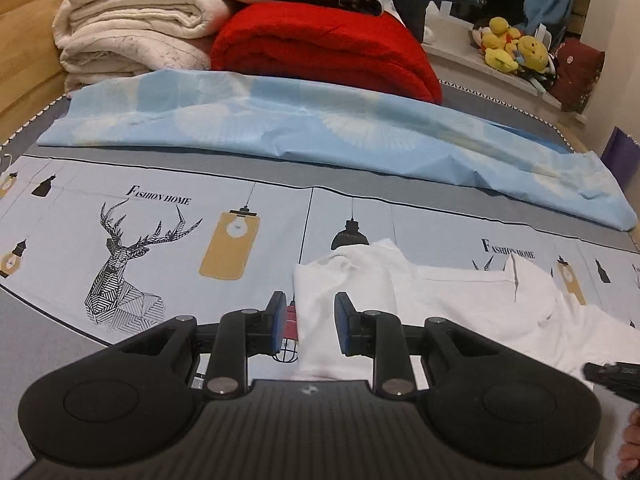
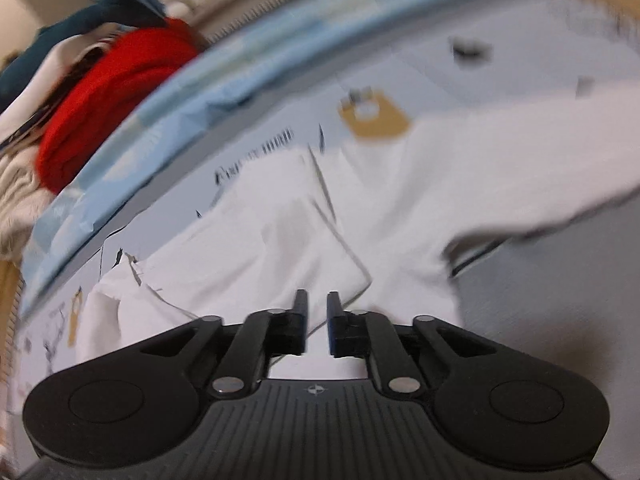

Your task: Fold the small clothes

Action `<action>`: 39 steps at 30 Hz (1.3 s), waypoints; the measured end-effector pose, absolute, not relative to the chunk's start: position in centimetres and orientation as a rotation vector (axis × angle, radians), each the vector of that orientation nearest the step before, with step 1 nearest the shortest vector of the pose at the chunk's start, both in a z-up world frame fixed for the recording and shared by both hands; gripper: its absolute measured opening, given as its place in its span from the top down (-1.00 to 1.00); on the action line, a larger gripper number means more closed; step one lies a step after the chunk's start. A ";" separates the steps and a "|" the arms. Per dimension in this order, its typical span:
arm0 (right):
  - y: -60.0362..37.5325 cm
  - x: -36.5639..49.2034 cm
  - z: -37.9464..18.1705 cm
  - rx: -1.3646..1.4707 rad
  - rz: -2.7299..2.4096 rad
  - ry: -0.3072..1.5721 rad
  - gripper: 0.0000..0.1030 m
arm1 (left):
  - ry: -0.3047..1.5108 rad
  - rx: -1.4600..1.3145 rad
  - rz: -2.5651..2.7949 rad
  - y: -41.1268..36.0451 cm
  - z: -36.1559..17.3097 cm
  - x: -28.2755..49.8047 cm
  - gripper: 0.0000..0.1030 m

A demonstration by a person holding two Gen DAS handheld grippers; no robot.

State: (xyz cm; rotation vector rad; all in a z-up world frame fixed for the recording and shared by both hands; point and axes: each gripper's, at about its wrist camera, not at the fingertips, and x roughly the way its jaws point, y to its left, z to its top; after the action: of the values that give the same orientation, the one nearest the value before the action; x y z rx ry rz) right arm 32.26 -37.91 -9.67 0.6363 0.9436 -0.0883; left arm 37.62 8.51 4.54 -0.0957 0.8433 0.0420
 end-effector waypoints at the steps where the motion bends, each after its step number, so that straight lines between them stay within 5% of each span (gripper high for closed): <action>1: -37.9 32.7 -10.5 0.647 -0.106 0.956 0.74 | 0.851 -0.093 0.035 8.7 4.5 37.7 0.45; 7: -37.7 34.5 -11.9 0.683 -0.158 0.950 0.73 | 0.886 -0.099 0.012 9.5 3.5 38.8 0.44; 11: -37.3 35.1 -10.9 0.638 -0.190 0.897 0.94 | 0.906 -0.117 0.025 9.9 2.7 39.4 0.44; 18: -38.1 32.1 -3.0 0.558 -0.242 0.498 0.95 | 0.924 -0.099 0.012 8.9 1.2 39.9 0.44; 23: -41.3 33.3 -10.0 0.578 -0.377 0.825 0.90 | 0.993 -0.081 -0.007 7.5 -1.8 40.5 0.44; 29: -40.9 33.0 -7.6 0.489 -0.359 0.653 0.71 | 1.043 -0.079 -0.063 6.0 -5.3 41.0 0.44; 33: -42.4 34.1 -11.8 0.589 -0.326 0.861 0.82 | 1.168 -0.156 -0.043 7.1 -9.2 41.8 0.54; 39: -42.9 34.4 -11.7 0.491 -0.321 0.837 0.76 | 1.127 -0.136 -0.056 6.9 -8.6 41.8 0.51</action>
State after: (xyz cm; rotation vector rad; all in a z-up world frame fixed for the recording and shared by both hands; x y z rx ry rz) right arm 34.40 -42.94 -11.69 0.4910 0.8369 -0.3206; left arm 41.80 6.89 -8.57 -0.1358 1.1270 -0.0565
